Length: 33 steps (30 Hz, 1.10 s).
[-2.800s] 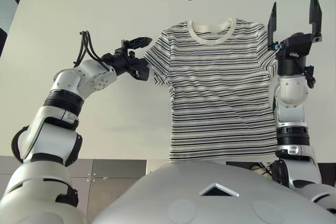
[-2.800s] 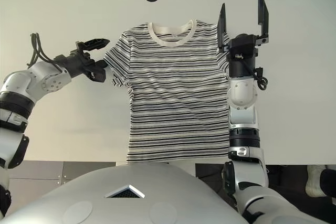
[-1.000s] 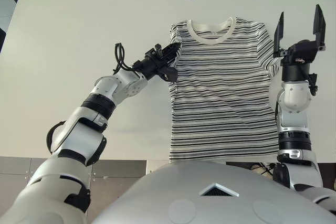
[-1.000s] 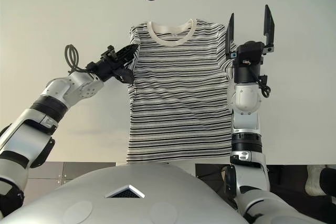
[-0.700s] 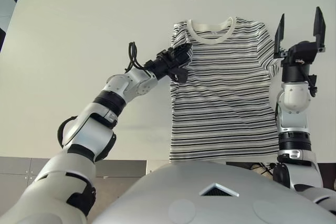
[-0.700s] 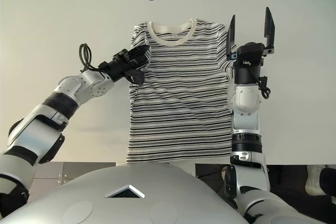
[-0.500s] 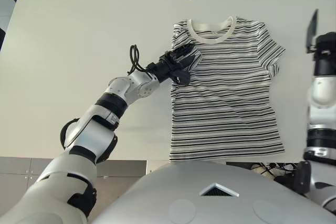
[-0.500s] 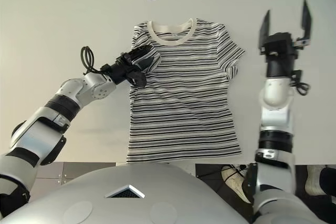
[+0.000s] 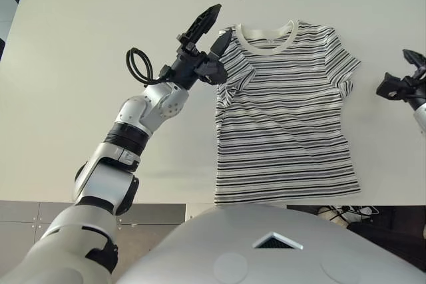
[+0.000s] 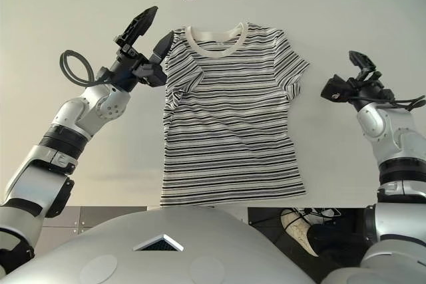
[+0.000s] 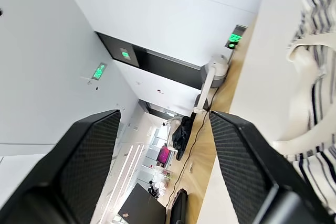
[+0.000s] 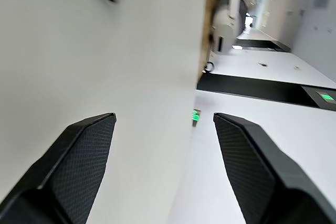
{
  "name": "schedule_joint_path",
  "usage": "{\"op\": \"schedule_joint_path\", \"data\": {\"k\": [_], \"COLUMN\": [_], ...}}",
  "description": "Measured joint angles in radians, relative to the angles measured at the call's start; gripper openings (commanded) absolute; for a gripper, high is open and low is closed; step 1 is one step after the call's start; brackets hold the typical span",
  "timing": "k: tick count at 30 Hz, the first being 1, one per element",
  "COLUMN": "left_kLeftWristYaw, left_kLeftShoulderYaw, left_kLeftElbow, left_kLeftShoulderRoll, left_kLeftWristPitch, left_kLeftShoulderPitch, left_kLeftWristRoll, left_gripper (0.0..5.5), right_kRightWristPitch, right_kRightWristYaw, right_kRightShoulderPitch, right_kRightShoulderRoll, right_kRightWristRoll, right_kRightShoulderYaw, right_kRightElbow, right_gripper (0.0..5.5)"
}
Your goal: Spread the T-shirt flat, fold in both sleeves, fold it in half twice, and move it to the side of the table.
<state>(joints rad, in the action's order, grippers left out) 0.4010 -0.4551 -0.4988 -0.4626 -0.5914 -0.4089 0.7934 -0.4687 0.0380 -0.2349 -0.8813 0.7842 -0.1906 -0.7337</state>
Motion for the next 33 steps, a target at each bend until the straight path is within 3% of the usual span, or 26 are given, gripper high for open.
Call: {"op": "schedule_joint_path", "data": {"k": [15, 28, 33], "left_kLeftWristYaw": [-0.018, -0.042, -0.042], "left_kLeftShoulderYaw": [0.027, 0.032, 0.037], "left_kLeftElbow": [0.052, 0.067, 0.070], "left_kLeftShoulderRoll": [0.001, 0.000, 0.000], "left_kLeftWristPitch": [0.009, 0.003, 0.001], "left_kLeftShoulderPitch": [0.046, 0.062, 0.064], "left_kLeftWristRoll": [-0.004, -0.005, -0.005], "left_gripper": [3.14, 3.14, 3.18], "right_kRightWristPitch": [-0.052, -0.152, -0.158], "right_kRightWristYaw": [-0.207, -0.268, -0.274], "right_kRightShoulderPitch": [-0.306, -0.325, -0.313], "right_kRightShoulderRoll": [0.116, 0.126, 0.126], "right_kRightWristRoll": [0.118, 0.089, 0.076], "right_kRightShoulderYaw": [-0.295, -0.379, -0.386], "right_kRightElbow": [-0.296, -0.300, -0.290], "right_gripper": [3.45, 3.45, 2.68]}}
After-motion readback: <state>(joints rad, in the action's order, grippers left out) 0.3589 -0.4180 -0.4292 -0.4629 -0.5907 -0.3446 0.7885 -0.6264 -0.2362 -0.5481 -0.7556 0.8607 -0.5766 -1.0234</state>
